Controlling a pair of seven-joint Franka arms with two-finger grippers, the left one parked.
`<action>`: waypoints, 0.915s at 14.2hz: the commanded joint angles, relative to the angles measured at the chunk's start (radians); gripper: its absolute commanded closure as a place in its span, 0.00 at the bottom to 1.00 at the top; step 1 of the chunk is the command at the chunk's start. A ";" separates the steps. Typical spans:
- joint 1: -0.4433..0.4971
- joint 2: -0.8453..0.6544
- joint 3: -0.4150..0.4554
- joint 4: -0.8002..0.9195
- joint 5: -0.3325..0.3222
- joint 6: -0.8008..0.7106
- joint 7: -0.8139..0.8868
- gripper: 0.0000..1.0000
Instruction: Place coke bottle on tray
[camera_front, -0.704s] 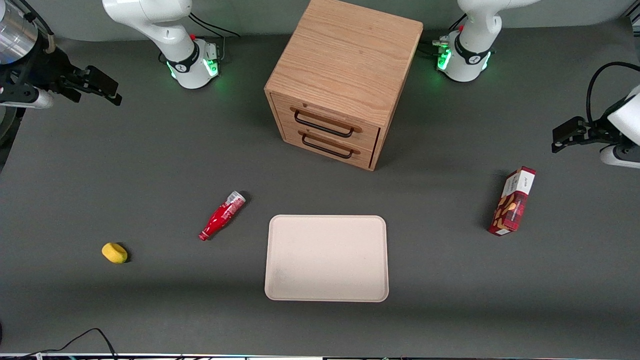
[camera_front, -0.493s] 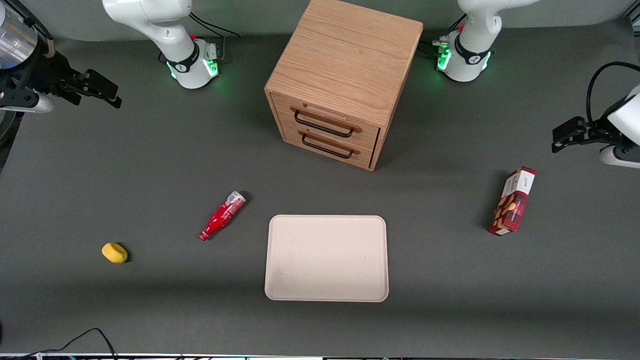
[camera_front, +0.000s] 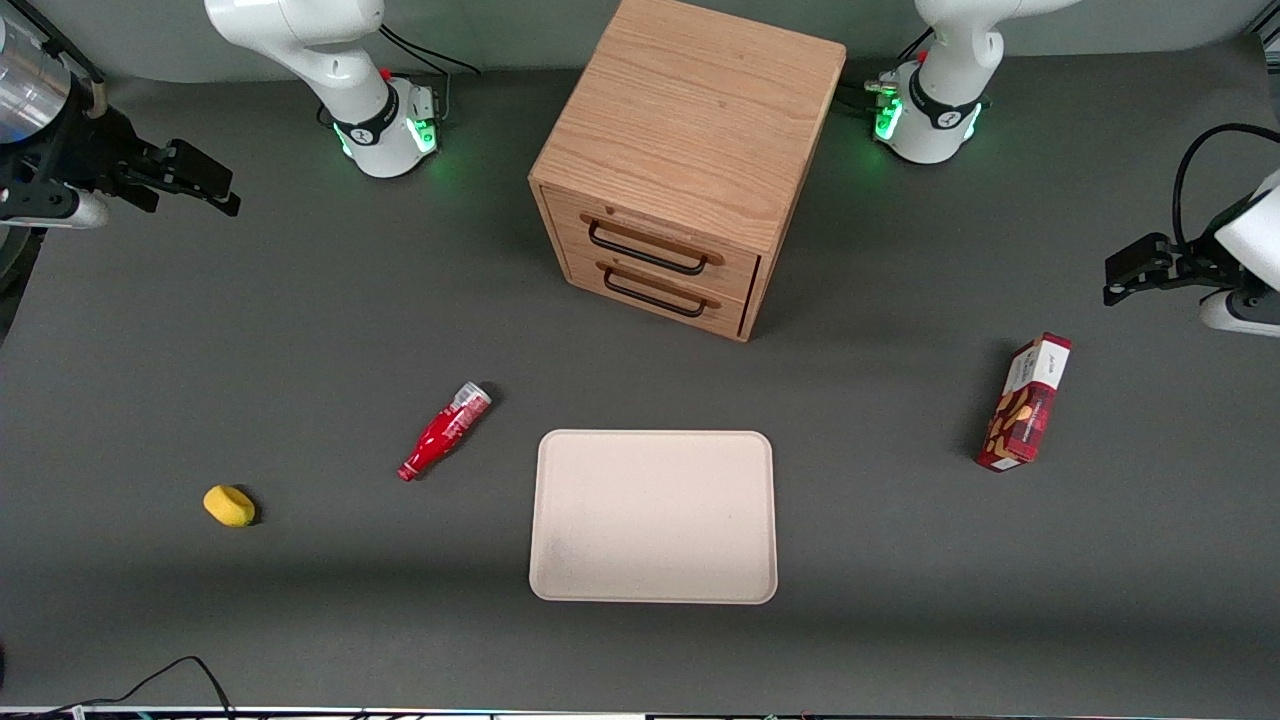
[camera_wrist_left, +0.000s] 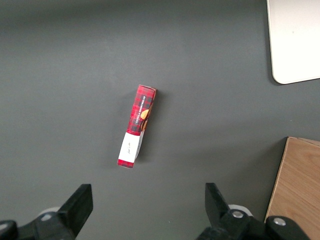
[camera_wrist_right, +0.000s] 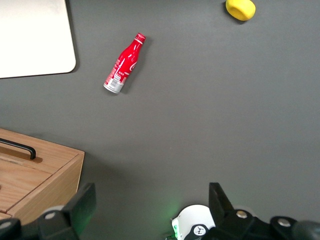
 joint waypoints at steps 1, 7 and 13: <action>0.010 0.034 0.007 0.051 0.021 -0.010 0.006 0.00; 0.016 0.261 0.085 0.267 0.029 0.019 0.280 0.00; 0.017 0.494 0.143 0.266 0.049 0.151 0.594 0.00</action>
